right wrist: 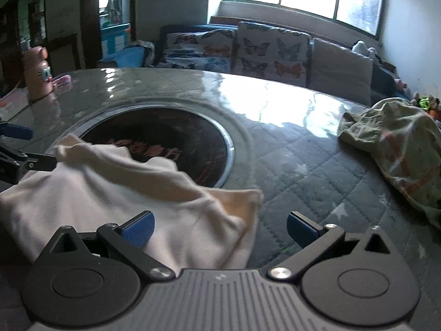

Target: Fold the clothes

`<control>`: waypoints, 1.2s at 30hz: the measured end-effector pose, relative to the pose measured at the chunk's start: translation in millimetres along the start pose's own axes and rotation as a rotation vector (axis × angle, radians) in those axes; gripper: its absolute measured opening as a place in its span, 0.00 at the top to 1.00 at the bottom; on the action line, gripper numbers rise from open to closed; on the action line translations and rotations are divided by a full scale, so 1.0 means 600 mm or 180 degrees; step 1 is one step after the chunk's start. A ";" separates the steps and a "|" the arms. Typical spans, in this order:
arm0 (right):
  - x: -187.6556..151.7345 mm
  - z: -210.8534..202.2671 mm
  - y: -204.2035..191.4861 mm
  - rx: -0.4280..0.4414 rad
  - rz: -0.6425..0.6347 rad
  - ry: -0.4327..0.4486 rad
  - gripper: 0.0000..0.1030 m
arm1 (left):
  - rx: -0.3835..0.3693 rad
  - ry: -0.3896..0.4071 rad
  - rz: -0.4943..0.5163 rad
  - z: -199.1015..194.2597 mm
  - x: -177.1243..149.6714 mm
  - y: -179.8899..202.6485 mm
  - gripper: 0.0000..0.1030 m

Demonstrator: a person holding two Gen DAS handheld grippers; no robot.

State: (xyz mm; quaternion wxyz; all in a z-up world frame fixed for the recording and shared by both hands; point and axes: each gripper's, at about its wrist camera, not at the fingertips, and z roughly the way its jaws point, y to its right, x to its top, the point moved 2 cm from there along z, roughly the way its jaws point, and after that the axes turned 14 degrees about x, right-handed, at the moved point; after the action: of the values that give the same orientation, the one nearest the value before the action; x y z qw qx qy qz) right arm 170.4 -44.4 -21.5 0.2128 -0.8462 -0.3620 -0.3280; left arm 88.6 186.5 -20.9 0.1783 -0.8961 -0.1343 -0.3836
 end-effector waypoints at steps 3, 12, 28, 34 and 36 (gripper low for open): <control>-0.008 0.003 -0.007 0.0027 0.0006 -0.0034 0.00 | 0.0029 -0.0011 0.0042 -0.004 -0.015 0.003 0.00; -0.014 -0.017 0.007 0.0127 0.0229 0.0027 0.05 | -0.0034 -0.0003 -0.0189 -0.028 -0.025 -0.019 0.08; -0.025 -0.020 0.024 0.0393 0.0656 0.0150 0.45 | -0.0521 -0.0222 -0.0493 -0.030 -0.039 -0.018 0.55; -0.025 -0.022 0.023 0.0448 0.0716 0.0184 0.53 | -0.0535 -0.0267 -0.0595 -0.028 -0.035 -0.023 0.56; -0.025 -0.022 0.024 0.0454 0.0740 0.0197 0.52 | -0.0519 -0.0278 -0.0647 -0.025 -0.034 -0.027 0.54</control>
State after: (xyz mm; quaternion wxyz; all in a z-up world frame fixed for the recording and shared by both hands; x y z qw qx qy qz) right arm 168.3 -68.7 -25.1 0.3201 -0.8546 -0.2772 -0.3005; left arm 59.3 192.3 -22.6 0.0592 -0.9052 -0.2004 -0.3700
